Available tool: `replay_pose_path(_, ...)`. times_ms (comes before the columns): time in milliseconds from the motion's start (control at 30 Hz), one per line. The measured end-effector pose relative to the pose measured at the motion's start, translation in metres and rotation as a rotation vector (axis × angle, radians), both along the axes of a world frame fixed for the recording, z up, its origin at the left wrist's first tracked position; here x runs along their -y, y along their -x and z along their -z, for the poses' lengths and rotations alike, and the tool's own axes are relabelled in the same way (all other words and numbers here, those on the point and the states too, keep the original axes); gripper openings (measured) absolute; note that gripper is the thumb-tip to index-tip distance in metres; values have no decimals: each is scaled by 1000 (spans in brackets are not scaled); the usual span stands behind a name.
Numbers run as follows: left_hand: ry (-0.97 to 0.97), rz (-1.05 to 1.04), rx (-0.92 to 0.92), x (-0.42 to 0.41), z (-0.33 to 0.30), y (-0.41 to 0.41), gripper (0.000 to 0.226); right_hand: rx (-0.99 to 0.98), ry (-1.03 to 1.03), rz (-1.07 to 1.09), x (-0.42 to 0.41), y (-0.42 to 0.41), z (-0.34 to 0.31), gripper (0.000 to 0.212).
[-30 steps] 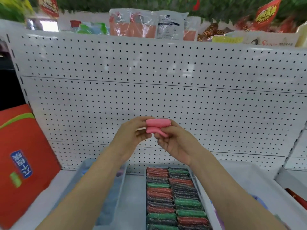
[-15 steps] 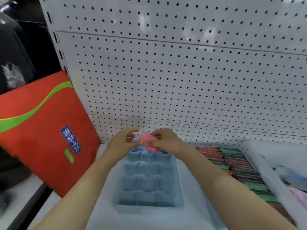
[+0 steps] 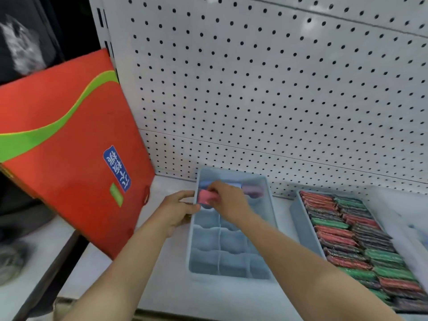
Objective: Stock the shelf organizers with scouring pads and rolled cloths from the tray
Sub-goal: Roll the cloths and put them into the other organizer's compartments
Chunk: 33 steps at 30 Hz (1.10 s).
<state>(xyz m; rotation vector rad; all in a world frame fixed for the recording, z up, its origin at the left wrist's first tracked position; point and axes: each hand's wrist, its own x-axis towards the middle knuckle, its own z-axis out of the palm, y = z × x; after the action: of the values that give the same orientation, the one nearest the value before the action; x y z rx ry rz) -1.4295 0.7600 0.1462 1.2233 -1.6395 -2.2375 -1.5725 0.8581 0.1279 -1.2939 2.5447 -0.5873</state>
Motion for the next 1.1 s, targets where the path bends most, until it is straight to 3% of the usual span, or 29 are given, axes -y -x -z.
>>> replay_pose_path(100, -6, 10, -15, 1, -2, 0, 33, -148, -130, -70, 10, 3, 3, 24)
replay_pose_path(433, 72, 19, 39, -3, -9, 2, 33, -99, -364, -142, 38, 2, 14, 24)
replay_pose_path(567, 149, -50, 101, -9, -11, 7, 29, -70, -274, -162, 20, 2, -15, 34)
replay_pose_path(700, 410, -79, 284, -19, -13, 27, 43, 0, 53, -114, -34, 27, -63, 42)
replay_pose_path(800, 870, -110, 494, -57, -30, 68, 62, -45, 176, -36, -95, 74, -101, 38)
replay_pose_path(933, 1116, 2, 146, -172, -65, 142, 58, -118, 366, 121, -203, 143, -133, 30)
replay_pose_path(1100, 1157, 546, -147, -343, -70, 219, 55, -99, 264, 409, -353, 236, -119, 23)
